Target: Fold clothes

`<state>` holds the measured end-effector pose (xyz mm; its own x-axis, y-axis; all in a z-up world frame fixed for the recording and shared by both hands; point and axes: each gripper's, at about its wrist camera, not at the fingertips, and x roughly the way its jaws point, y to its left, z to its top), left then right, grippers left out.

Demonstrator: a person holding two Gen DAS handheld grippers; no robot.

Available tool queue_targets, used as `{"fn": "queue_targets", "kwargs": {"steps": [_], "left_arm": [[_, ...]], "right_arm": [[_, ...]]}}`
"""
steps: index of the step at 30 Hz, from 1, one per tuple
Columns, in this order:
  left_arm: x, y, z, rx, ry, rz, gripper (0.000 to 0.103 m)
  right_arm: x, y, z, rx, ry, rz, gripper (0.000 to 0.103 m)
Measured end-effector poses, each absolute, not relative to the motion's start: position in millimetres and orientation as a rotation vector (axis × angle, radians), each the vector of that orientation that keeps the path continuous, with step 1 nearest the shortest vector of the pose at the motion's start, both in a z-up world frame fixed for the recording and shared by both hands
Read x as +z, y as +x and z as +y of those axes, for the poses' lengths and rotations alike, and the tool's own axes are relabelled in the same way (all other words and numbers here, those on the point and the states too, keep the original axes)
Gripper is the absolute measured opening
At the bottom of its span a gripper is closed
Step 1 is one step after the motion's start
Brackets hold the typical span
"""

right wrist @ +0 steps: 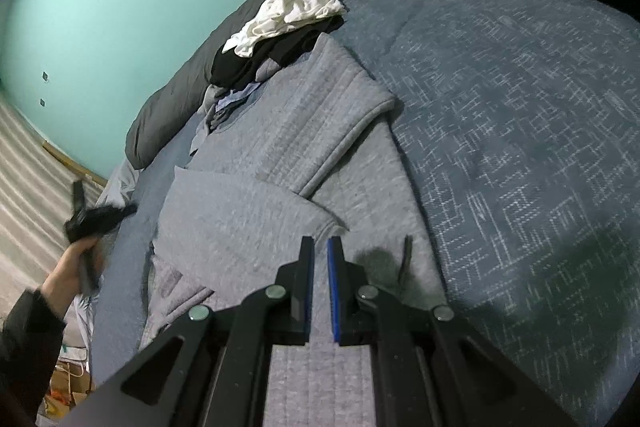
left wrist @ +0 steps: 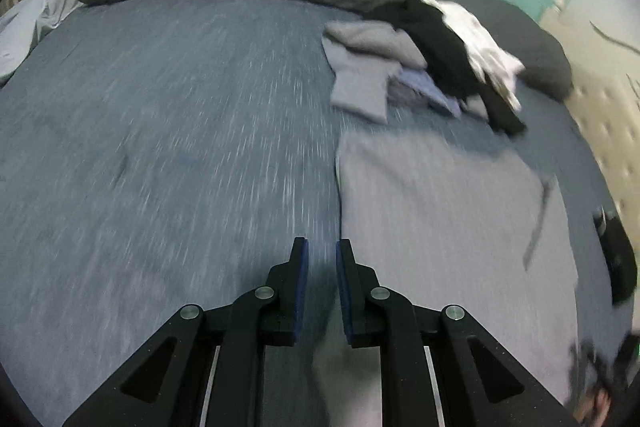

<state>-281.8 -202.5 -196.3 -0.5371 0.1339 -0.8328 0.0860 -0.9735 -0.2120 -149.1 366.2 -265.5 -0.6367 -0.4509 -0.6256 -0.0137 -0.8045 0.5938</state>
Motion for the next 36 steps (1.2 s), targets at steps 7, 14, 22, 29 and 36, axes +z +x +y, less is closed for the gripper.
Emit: {"fn": "queue_targets", "kwargs": {"steps": [7,14,22,29,36], "left_arm": [[-182,-167,-194,2.562,-1.545,-0.386,0.030],[-199,-78,-176,2.418,-1.641,-0.400,0.041],[-233,-15,-161,2.310,-1.735,-0.392,0.041],[-245,14,-152,2.260,-1.768,-0.392,0.042],[-257,27,-152,2.239,-1.798,-0.415,0.048]], "right_arm": [[-234,-131,361,-2.463,1.232,-0.745,0.033],[-221,-98,359,-2.360,1.451,-0.478,0.039],[-233,-36,387,-2.294,1.668,-0.410,0.046],[-242,-5,400,-2.242,1.732,-0.496,0.051],[-243,-1,391,-2.230,1.744,-0.472,0.051]]}}
